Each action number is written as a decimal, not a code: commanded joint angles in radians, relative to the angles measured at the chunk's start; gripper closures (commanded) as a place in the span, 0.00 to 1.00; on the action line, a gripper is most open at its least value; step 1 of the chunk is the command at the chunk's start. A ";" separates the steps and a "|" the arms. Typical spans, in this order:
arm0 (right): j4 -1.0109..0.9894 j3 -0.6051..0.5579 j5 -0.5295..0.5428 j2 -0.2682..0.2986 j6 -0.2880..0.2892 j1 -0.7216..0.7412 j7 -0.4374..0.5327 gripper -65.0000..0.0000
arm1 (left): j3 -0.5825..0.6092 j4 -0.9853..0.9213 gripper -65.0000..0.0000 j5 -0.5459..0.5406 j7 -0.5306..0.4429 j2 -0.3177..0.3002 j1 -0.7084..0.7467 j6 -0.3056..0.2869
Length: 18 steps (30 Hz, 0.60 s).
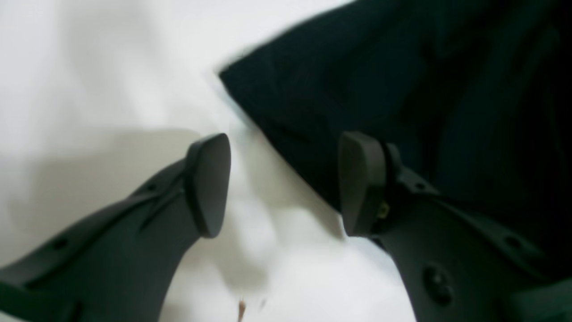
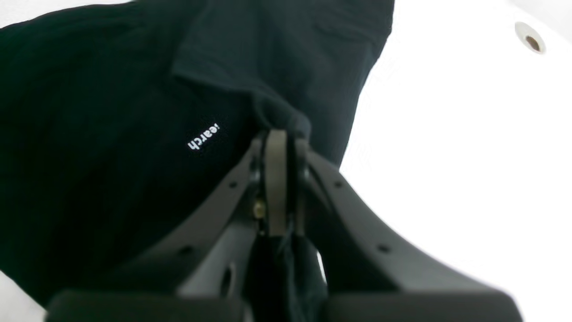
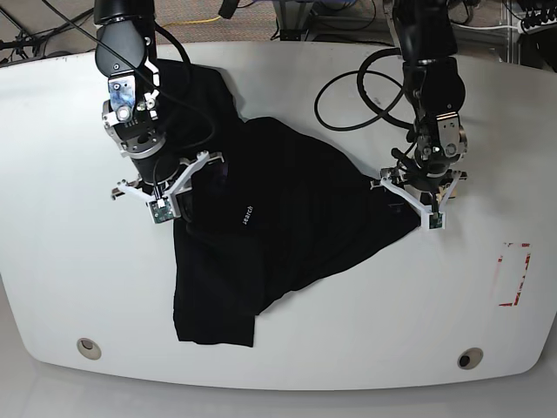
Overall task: Fold the T-shirt properly
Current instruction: 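Lower the left gripper and grasp the shirt edge opposite the right gripper, then lift the shirt with both grippers and spread it apart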
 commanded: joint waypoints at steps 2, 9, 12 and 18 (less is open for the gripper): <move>0.016 0.005 0.007 0.009 -0.003 0.013 0.027 1.00 | -0.001 -0.036 0.45 -0.008 -0.020 0.006 -0.053 -0.003; 0.016 0.007 0.007 0.014 -0.003 0.016 0.027 1.00 | -0.003 -0.160 0.45 -0.010 -0.020 0.007 -0.128 -0.003; 0.016 0.016 0.007 0.015 -0.003 0.014 0.027 1.00 | -0.004 -0.214 0.46 -0.013 -0.020 0.009 -0.155 -0.003; 0.014 0.088 0.008 0.002 -0.003 0.008 0.027 1.00 | -0.004 -0.303 0.68 -0.105 -0.023 0.015 -0.194 -0.003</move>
